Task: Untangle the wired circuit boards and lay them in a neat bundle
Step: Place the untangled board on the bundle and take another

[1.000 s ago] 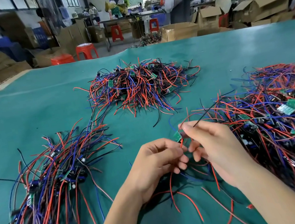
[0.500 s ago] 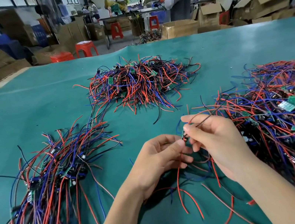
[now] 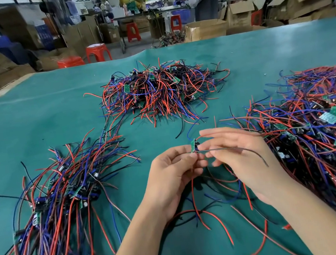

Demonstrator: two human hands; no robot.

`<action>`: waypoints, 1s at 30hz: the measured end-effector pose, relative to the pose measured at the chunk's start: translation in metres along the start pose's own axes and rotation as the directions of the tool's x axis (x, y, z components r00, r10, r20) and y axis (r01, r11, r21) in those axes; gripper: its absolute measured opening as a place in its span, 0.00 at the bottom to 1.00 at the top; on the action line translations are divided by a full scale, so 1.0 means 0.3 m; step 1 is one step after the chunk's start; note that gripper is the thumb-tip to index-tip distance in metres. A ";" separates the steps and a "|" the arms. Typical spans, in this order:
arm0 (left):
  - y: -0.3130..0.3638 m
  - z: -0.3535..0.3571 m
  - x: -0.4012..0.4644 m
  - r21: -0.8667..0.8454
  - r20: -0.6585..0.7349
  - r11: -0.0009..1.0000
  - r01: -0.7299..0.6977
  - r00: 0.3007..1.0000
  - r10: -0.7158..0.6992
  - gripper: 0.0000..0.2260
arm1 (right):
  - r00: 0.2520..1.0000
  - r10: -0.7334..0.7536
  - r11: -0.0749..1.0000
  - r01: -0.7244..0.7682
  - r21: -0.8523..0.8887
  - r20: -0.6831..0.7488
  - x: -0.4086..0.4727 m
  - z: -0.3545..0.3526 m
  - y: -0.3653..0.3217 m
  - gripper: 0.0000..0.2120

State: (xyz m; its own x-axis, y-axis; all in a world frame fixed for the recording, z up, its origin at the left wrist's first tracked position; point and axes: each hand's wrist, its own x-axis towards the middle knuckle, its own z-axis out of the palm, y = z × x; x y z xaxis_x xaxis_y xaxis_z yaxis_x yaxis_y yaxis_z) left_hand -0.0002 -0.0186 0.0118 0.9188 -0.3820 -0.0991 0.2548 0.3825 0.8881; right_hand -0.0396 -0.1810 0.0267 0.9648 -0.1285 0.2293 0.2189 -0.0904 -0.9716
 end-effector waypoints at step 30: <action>0.019 0.010 -0.022 0.187 0.213 0.982 0.007 0.976 -0.048 0.09 | 0.980 0.200 0.965 -0.201 0.166 0.027 0.008 0.005 0.014 0.20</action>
State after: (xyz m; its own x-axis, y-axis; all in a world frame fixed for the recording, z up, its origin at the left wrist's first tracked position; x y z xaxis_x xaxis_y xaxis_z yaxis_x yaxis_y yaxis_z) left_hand -0.0057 -0.0164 0.0188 0.8202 -0.5705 -0.0436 0.2005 0.2152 0.9558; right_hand -0.0362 -0.1801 0.0229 0.9926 -0.1177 0.0292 0.0414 0.1027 -0.9938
